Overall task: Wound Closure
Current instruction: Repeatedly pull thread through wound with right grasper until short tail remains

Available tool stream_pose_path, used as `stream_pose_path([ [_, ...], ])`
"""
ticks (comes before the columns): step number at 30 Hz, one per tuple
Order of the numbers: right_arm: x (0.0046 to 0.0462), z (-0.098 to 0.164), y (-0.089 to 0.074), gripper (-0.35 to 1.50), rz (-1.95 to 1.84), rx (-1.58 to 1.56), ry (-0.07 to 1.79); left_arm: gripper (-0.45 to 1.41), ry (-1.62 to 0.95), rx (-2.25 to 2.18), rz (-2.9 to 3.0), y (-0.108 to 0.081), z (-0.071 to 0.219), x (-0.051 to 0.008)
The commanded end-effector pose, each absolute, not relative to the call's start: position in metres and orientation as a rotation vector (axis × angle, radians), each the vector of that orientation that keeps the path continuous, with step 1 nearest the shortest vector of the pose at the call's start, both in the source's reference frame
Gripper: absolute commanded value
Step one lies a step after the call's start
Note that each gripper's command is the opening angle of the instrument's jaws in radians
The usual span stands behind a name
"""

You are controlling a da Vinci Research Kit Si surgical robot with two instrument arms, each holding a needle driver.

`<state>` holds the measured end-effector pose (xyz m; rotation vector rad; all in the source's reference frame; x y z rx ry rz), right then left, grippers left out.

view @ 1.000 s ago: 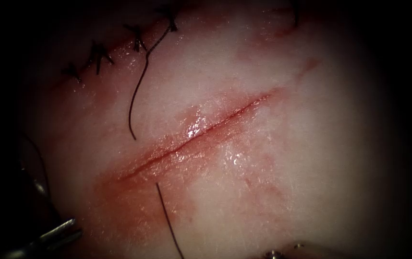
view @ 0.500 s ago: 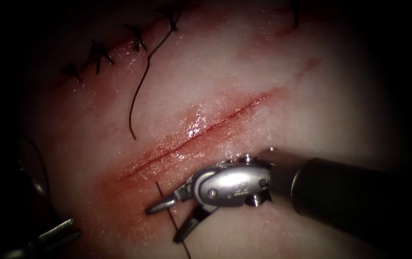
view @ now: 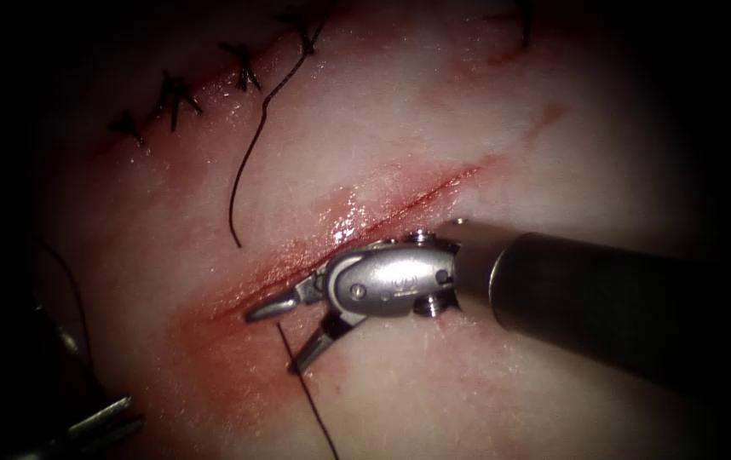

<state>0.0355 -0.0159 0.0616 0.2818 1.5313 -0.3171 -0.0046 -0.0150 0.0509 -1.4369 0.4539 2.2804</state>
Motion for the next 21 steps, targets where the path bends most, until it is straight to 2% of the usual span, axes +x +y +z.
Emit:
stream_pose_path([
  [1, 0.0363, 0.062, -0.0159, -0.35, -0.339, 0.303, 1.555, -0.45, 0.456, -1.438, 2.28, -0.0146, 0.0516, -0.005],
  [21, 0.0339, 0.058, -0.0212, -0.35, -0.527, 0.391, 1.506, -0.45, 0.452, -1.443, 2.277, -0.0142, 0.0517, -0.0056],
])
